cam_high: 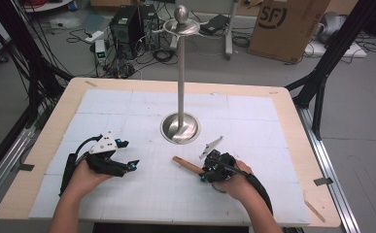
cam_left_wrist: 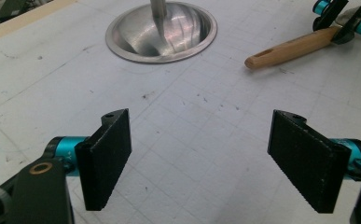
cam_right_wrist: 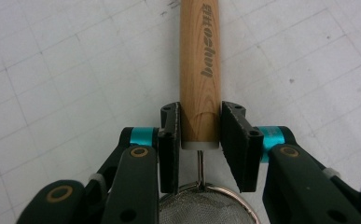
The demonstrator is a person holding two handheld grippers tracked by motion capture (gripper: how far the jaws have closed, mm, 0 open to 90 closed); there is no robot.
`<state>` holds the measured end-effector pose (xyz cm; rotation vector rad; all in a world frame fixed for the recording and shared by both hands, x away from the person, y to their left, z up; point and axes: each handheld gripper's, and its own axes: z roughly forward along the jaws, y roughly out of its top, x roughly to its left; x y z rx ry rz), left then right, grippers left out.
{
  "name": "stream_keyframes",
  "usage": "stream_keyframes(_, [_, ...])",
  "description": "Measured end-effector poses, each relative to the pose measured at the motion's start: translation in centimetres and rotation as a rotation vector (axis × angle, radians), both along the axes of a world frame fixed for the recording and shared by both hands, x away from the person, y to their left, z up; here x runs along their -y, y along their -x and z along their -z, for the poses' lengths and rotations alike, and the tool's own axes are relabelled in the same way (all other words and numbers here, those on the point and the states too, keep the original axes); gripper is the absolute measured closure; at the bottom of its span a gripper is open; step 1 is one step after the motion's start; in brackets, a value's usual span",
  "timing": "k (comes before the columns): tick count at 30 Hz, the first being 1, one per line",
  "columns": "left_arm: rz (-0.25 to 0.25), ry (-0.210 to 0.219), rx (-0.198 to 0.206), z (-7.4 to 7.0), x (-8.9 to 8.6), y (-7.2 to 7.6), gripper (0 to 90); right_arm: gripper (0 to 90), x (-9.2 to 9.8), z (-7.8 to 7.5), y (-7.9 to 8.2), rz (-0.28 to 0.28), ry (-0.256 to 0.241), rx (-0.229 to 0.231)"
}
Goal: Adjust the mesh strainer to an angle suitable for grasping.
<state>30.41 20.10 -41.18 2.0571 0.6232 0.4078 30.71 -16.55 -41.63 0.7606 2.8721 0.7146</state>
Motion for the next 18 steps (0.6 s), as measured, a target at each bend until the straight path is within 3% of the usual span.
stream_keyframes(14, [0.0, -0.003, -0.003, 0.0, 0.0, 0.0, 22.1, 61.0, -1.0, -0.3, -0.4, 0.032, 0.086, -0.077])
stream_keyframes(18, [0.002, -0.003, -0.006, 0.1, 0.0, -0.1, 22.1, 61.1, -1.0, -0.3, -0.3, 0.037, 0.095, -0.07])
